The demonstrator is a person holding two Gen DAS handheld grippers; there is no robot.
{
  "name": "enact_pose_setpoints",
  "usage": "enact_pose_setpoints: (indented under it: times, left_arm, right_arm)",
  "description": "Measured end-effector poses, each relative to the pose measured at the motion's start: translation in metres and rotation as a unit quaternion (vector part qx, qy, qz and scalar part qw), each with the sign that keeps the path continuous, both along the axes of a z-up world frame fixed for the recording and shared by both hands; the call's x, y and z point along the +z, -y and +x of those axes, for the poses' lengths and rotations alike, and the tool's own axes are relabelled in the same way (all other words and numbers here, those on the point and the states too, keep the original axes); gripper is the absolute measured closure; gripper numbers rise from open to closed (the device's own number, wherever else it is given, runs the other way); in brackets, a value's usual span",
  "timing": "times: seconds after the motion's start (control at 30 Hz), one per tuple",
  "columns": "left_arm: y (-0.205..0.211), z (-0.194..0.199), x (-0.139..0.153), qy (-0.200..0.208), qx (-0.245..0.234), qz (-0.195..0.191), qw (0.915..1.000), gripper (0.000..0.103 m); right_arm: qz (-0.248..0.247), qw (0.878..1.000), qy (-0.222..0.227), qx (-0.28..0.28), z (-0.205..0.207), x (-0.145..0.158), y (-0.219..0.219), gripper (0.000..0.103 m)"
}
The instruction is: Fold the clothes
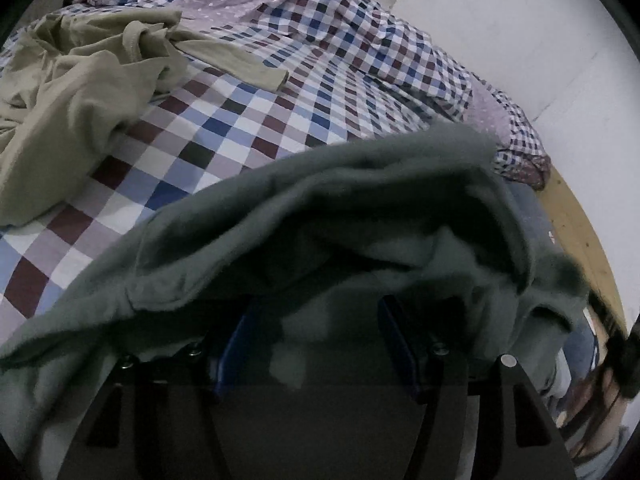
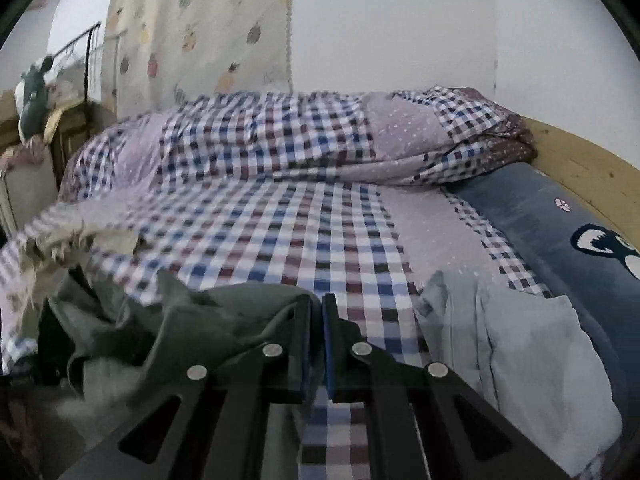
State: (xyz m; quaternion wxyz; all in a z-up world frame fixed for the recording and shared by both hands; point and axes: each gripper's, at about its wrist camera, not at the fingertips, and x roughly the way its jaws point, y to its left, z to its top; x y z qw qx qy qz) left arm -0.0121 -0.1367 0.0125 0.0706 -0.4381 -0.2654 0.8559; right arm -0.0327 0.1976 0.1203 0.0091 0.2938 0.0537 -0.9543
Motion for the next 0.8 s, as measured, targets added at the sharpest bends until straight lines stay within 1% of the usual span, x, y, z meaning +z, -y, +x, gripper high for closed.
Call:
enact_pose_setpoints:
  times: [0.1,0.17,0.23,0.27,0.33,0.4,0.43,0.47,0.5,0.53,0.57,0.6,0.67,0.73,0.8]
  left_arm:
    - [0.004,0.000,-0.001,0.001,0.008,0.007,0.9999,0.036]
    - [0.000,-0.001,-0.001,0.002,0.011,0.009,0.9999,0.036]
    - [-0.002,0.000,-0.001,0.002,0.012,0.008,0.9999,0.036]
    - [-0.001,0.001,-0.001,0.002,0.012,0.008,0.9999,0.036]
    - [0.002,0.003,0.001,0.003,0.013,0.008,0.9999,0.036]
    - [0.002,0.003,0.001,0.003,0.015,0.013,0.9998,0.036]
    - [0.003,0.005,0.001,0.004,0.016,0.015,0.9997,0.036]
    - [0.005,0.007,0.002,0.003,0.018,0.019,0.9997,0.036]
    - [0.006,0.010,0.002,0.003,0.019,0.023,0.9996,0.036]
    - [0.008,0.012,0.003,0.000,0.019,0.032,0.9993,0.036]
    - [0.009,0.014,0.005,-0.004,0.018,0.046,0.9988,0.036]
    - [0.011,0.016,0.007,-0.011,0.016,0.064,0.9978,0.036]
    - [0.015,0.020,0.012,-0.031,0.007,0.110,0.9934,0.037]
    - [0.019,0.023,0.017,-0.053,-0.003,0.158,0.9861,0.038]
    - [0.022,0.024,0.020,-0.067,-0.011,0.198,0.9779,0.038]
  right_arm:
    - [0.042,0.997,0.053,0.038,0.011,-0.028,0.012,0.098]
    - [0.067,0.990,0.107,0.070,0.019,-0.054,0.017,0.097]
    - [0.094,0.981,0.142,0.088,0.027,-0.070,0.019,0.096]
    - [0.102,0.978,0.153,0.093,0.031,-0.073,0.019,0.096]
    - [0.104,0.977,0.158,0.099,0.037,-0.067,0.017,0.095]
    - [0.098,0.980,0.144,0.100,0.042,-0.048,0.017,0.092]
    - [0.091,0.982,0.132,0.103,0.043,-0.037,0.018,0.084]
    - [0.083,0.983,0.120,0.107,0.043,-0.025,0.021,0.068]
    - [0.074,0.985,0.107,0.114,0.042,-0.013,0.025,0.059]
    - [0.066,0.986,0.093,0.120,0.040,-0.001,0.030,0.050]
    - [0.064,0.986,0.086,0.129,0.036,0.007,0.037,0.049]
    - [0.075,0.983,0.089,0.141,0.029,0.008,0.048,0.049]
    - [0.095,0.977,0.095,0.166,0.014,0.009,0.070,0.048]
    - [0.115,0.970,0.104,0.188,-0.002,0.007,0.091,0.048]
    - [0.133,0.962,0.128,0.201,-0.023,-0.009,0.104,0.048]
